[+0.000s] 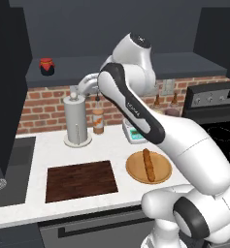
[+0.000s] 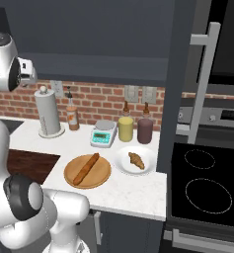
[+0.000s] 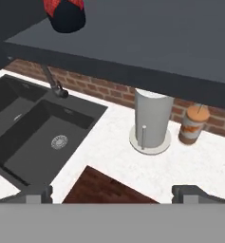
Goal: From the different types of pastries on the counter, select a croissant and place it on the cutting board. Then retrieve a jar of jam from the cabinet and place it alongside the croissant on the cutting board.
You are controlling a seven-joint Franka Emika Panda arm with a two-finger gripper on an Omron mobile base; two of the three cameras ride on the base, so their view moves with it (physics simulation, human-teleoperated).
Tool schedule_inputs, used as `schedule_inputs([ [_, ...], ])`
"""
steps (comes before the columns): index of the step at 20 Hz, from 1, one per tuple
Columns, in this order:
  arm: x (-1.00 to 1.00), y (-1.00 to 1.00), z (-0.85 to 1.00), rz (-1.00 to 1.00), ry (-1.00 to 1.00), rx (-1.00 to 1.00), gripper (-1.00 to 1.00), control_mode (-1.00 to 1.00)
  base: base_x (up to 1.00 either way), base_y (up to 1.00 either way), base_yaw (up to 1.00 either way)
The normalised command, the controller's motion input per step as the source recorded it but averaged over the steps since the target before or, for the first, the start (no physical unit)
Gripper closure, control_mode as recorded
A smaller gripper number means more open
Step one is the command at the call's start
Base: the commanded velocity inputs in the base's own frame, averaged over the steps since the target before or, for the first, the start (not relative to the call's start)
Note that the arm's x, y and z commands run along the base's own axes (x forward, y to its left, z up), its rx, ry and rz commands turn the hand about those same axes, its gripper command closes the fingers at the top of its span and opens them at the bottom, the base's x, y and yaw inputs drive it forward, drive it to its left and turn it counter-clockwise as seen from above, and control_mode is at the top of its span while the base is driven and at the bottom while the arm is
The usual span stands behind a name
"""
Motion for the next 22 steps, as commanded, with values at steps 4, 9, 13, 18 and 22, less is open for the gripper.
schedule_inputs([
  [4, 0.52, 0.00, 0.11, 0.04, -0.27, 0.00, -1.00, -1.00, 0.00, 0.00, 0.00],
  [9, 0.33, 0.10, 0.22, 0.03, -0.13, 0.00, -1.00, -1.00, 0.00, 0.00, 0.00],
  [13, 0.20, 0.43, 0.30, 0.00, -0.04, 0.00, -1.00, -1.00, 0.00, 0.00, 0.00],
  [18, 0.38, 0.41, 0.30, 0.00, 0.00, 0.00, -1.00, -1.00, 0.00, 0.00, 0.00],
  [22, 0.52, 0.25, 0.19, 0.00, 0.00, 0.00, -1.00, -1.00, 0.00, 0.00, 0.00],
])
